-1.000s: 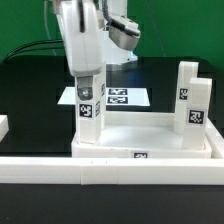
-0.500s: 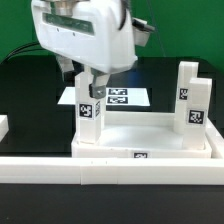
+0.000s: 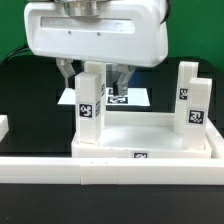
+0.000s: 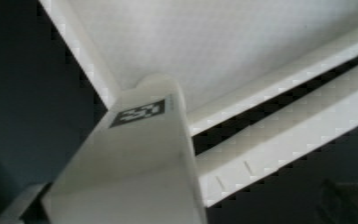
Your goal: Assemble desk
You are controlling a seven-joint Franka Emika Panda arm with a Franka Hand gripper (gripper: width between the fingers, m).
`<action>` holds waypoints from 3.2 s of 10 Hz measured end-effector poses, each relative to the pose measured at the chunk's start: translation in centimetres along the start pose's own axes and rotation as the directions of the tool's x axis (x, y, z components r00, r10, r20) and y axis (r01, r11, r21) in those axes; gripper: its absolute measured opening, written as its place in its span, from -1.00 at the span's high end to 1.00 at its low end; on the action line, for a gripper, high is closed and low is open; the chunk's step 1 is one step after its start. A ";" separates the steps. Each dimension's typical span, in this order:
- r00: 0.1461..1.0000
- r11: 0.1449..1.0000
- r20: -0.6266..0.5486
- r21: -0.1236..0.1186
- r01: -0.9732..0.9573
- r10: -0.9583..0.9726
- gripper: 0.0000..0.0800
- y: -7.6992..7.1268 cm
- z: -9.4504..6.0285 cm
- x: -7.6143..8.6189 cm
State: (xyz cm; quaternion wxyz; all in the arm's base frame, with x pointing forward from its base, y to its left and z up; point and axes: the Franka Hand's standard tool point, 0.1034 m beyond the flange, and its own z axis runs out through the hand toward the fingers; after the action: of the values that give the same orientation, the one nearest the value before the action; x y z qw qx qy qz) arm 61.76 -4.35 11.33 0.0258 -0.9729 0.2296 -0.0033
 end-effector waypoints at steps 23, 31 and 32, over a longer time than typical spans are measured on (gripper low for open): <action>0.600 0.600 0.021 0.035 -0.800 0.799 0.28 1.8 0.6 0.5; -0.123 -0.134 0.123 0.082 -0.988 0.985 0.28 2.5 0.7 0.8; -0.195 -0.206 0.135 0.076 -0.976 0.971 0.28 2.3 0.7 0.9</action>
Offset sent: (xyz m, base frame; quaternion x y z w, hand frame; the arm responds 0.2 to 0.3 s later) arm -0.0017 -0.0087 -0.0033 0.0010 0.0026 -0.1338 0.9910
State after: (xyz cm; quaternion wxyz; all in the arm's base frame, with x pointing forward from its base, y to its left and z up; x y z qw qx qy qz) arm 61.52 -6.76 10.52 0.0965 -0.4335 0.8959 0.0135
